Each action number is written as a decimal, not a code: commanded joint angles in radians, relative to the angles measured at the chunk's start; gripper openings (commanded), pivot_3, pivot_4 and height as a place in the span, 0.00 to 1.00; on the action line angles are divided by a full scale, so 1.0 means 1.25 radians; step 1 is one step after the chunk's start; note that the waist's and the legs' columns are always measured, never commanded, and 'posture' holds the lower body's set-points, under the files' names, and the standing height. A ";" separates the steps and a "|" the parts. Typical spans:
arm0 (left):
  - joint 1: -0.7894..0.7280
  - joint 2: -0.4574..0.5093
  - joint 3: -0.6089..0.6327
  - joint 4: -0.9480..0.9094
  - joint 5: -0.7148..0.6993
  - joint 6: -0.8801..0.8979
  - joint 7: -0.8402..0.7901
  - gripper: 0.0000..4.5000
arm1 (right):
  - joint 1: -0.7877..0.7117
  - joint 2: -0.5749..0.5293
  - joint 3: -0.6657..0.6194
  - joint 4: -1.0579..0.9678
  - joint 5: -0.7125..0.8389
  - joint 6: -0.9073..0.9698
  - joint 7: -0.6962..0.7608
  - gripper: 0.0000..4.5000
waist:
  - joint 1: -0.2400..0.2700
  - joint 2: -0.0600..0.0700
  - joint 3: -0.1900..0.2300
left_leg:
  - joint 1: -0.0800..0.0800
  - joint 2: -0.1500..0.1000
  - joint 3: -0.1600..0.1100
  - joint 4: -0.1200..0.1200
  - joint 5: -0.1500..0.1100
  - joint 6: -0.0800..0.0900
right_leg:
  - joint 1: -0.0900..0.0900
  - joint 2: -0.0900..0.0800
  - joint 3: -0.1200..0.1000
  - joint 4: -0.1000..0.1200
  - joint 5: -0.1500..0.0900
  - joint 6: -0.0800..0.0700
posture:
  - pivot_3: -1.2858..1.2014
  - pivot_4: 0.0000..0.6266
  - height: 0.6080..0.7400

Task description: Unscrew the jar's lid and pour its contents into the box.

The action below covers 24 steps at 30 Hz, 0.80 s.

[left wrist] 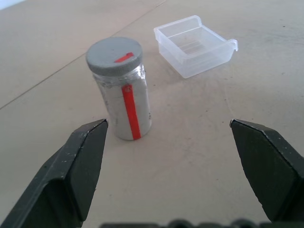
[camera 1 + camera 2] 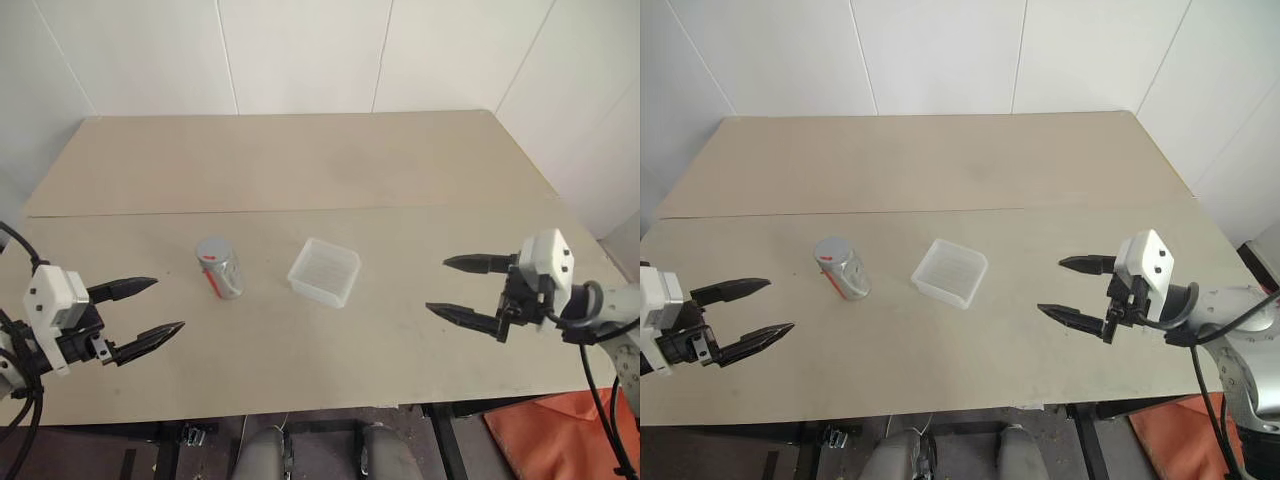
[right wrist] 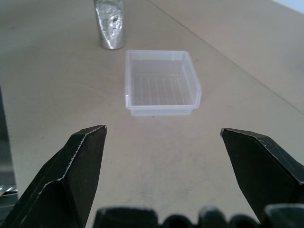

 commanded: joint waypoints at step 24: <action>-0.082 -0.195 -0.140 -0.053 0.041 0.021 0.289 1.00 | -0.197 -0.016 0.133 -0.002 -0.033 0.039 -0.067 1.00 | 0.014 -0.001 0.000 | 0.001 0.000 -0.001 0.005 -0.001 0.002 | 0.004 0.000 0.000 0.000 0.000 0.000 | 0.52 0.24 1.00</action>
